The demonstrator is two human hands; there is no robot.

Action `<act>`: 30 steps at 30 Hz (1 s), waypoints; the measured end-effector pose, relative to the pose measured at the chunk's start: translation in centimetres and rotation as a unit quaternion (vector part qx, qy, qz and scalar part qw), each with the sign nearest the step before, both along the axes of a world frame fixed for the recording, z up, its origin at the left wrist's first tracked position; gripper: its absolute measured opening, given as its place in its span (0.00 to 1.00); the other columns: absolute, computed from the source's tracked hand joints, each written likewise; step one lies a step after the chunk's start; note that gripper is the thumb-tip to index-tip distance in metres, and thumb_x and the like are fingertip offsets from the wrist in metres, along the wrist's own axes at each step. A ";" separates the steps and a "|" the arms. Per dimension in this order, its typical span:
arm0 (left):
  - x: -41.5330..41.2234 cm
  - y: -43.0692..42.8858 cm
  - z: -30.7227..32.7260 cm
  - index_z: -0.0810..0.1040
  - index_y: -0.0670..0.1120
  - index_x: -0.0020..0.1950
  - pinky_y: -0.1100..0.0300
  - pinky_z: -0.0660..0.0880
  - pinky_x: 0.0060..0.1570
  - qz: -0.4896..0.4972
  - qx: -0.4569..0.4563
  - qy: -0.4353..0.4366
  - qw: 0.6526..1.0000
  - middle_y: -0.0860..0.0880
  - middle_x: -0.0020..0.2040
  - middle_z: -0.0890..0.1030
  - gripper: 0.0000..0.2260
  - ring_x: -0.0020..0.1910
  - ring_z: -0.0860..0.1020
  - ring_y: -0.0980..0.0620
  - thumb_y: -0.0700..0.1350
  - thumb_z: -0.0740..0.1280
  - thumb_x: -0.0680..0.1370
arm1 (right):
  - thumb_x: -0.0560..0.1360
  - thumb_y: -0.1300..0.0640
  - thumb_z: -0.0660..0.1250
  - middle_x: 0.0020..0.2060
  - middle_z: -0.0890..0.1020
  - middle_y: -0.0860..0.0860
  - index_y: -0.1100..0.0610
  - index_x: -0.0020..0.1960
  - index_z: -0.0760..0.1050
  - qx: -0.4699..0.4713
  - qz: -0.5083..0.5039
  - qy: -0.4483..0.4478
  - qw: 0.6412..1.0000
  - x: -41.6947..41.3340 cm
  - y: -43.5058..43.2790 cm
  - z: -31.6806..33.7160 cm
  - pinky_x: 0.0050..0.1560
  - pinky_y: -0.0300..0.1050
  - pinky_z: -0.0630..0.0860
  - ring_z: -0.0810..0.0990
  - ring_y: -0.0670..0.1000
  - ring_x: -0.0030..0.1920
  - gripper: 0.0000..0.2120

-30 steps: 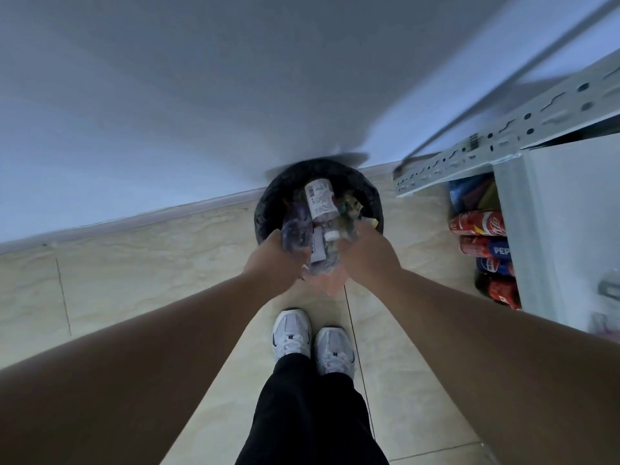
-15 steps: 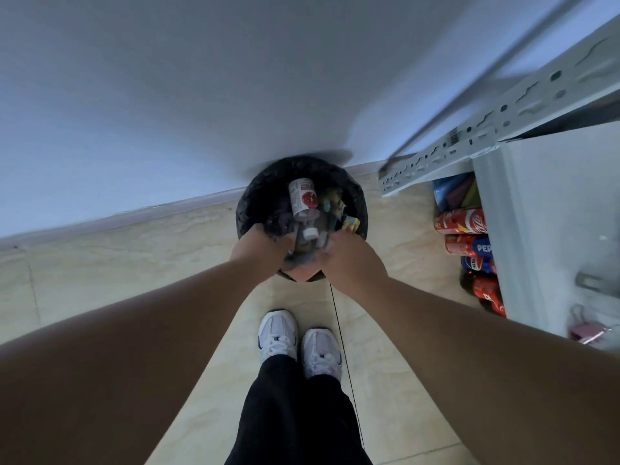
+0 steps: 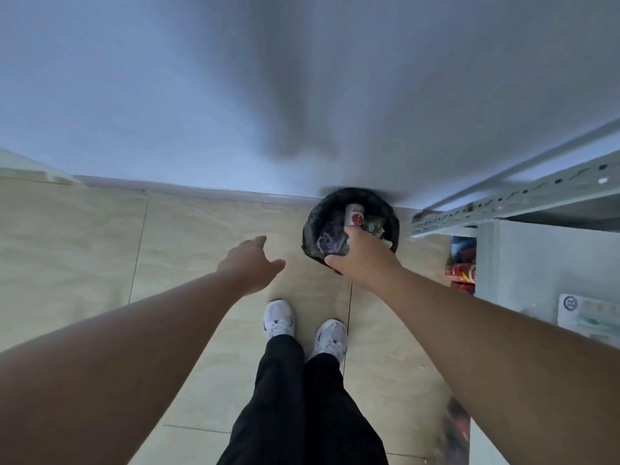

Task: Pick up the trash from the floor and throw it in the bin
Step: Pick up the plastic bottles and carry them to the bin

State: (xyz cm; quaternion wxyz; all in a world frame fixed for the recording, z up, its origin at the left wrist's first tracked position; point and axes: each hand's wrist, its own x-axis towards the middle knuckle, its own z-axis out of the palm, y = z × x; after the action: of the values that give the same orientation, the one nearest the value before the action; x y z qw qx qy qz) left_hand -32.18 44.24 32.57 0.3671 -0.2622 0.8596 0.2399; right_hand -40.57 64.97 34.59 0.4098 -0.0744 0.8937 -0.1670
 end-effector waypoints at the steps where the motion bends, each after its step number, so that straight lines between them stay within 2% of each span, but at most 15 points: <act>1: 0.8 -0.8 1.1 0.58 0.48 0.80 0.46 0.68 0.68 0.016 0.004 0.005 1.000 0.45 0.77 0.67 0.36 0.73 0.68 0.42 0.61 0.65 0.76 | 0.72 0.42 0.68 0.68 0.74 0.57 0.54 0.73 0.65 0.005 0.025 0.007 1.000 0.3 -1.0 1.0 0.61 0.54 0.76 0.76 0.60 0.65 0.34; 4: 4.1 -3.7 3.4 0.58 0.49 0.80 0.47 0.68 0.69 0.072 0.013 0.017 0.997 0.45 0.77 0.67 0.36 0.74 0.67 0.43 0.60 0.65 0.76 | 0.72 0.44 0.67 0.68 0.74 0.57 0.55 0.73 0.65 0.011 0.091 0.004 0.996 1.4 -4.4 3.1 0.62 0.54 0.74 0.74 0.60 0.66 0.33; 8: 10.6 -8.1 5.9 0.58 0.49 0.80 0.47 0.66 0.70 0.158 0.021 0.011 0.987 0.45 0.78 0.66 0.35 0.74 0.66 0.43 0.59 0.65 0.77 | 0.73 0.46 0.66 0.69 0.74 0.56 0.55 0.74 0.64 0.029 0.166 -0.012 0.986 4.2 -9.6 4.7 0.51 0.50 0.73 0.75 0.58 0.65 0.32; 13: 22.3 -14.2 6.8 0.58 0.49 0.80 0.49 0.65 0.71 0.272 0.018 -0.007 0.962 0.46 0.78 0.65 0.34 0.74 0.66 0.44 0.58 0.65 0.77 | 0.75 0.43 0.66 0.72 0.71 0.55 0.53 0.80 0.55 0.036 0.272 -0.026 0.961 9.8 -18.3 4.6 0.56 0.48 0.77 0.77 0.56 0.64 0.38; 16: 30.0 -17.2 7.1 0.58 0.50 0.80 0.49 0.66 0.70 0.343 0.011 -0.032 0.939 0.45 0.78 0.65 0.34 0.74 0.66 0.44 0.58 0.65 0.77 | 0.75 0.41 0.65 0.75 0.67 0.54 0.51 0.80 0.53 0.028 0.308 -0.041 0.950 14.0 -23.7 4.6 0.58 0.53 0.78 0.78 0.57 0.63 0.39; 18: 34.5 -18.8 7.6 0.59 0.50 0.79 0.49 0.65 0.70 0.383 0.013 -0.040 0.923 0.45 0.78 0.65 0.34 0.74 0.66 0.44 0.58 0.66 0.77 | 0.75 0.40 0.65 0.75 0.67 0.53 0.50 0.80 0.54 0.033 0.342 -0.043 0.938 17.0 -27.0 4.9 0.57 0.52 0.79 0.79 0.57 0.62 0.39; 22: 42.1 -21.4 7.8 0.60 0.49 0.79 0.49 0.67 0.69 0.442 0.032 -0.036 0.896 0.45 0.76 0.67 0.34 0.73 0.68 0.45 0.58 0.66 0.76 | 0.74 0.41 0.67 0.74 0.69 0.53 0.51 0.79 0.57 0.047 0.391 -0.034 0.919 22.3 -33.0 4.9 0.60 0.49 0.74 0.74 0.56 0.68 0.39; 28: 50.4 -26.5 7.1 0.62 0.49 0.78 0.53 0.68 0.66 0.480 0.054 -0.041 0.875 0.46 0.75 0.69 0.32 0.72 0.69 0.46 0.57 0.66 0.76 | 0.73 0.41 0.68 0.67 0.76 0.55 0.53 0.77 0.62 0.078 0.439 -0.035 0.894 28.8 -41.4 4.0 0.56 0.47 0.76 0.79 0.57 0.61 0.37; 30: 52.6 -28.7 6.6 0.62 0.50 0.77 0.52 0.69 0.66 0.491 0.048 -0.052 0.868 0.47 0.75 0.70 0.32 0.71 0.70 0.47 0.57 0.67 0.76 | 0.73 0.42 0.69 0.67 0.76 0.54 0.53 0.77 0.62 0.075 0.459 -0.040 0.884 30.4 -44.7 3.2 0.57 0.47 0.76 0.78 0.57 0.62 0.37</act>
State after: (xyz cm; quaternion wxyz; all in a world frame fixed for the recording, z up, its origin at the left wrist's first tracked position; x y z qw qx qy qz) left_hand 20.39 15.58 39.19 0.2580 -0.6446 0.5867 0.4167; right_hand -10.17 20.26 37.74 0.4802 -0.4386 0.7524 0.1043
